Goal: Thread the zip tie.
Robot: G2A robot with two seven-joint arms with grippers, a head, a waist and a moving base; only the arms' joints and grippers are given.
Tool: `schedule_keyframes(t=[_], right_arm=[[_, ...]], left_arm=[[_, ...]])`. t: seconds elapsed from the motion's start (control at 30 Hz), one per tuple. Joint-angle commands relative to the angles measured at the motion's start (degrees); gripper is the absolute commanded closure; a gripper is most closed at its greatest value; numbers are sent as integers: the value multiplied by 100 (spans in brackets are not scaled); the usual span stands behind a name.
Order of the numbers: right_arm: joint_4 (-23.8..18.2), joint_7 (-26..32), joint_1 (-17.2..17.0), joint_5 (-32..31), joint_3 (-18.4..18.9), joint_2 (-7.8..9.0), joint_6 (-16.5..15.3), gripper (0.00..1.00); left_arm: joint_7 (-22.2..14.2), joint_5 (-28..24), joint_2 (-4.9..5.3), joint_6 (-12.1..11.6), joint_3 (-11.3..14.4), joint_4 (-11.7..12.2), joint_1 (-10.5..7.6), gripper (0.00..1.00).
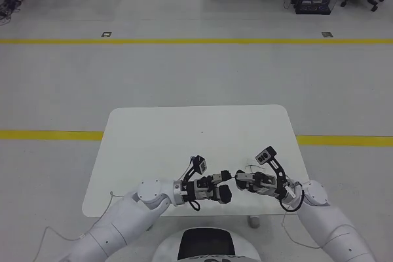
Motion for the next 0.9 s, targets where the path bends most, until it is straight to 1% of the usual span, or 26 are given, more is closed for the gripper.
schedule_keyframes(t=[0.0, 0.43, 0.73, 0.87], right_arm=[[11, 1, 1, -11, 3, -10, 0, 100], [134, -68, 76, -256, -45, -45, 101, 100], [178, -40, 99, -529, 18, -22, 226, 100], [182, 48, 110, -667, 57, -1, 318, 100]], left_arm=[[-14, -9, -3, 0, 1, 9, -3, 0], [-48, -30, -19, -2, -5, 84, -23, 0], [-37, -59, -28, -2, -30, 142, -31, 0], [-29, -52, -35, 37, -19, 169, -38, 0]])
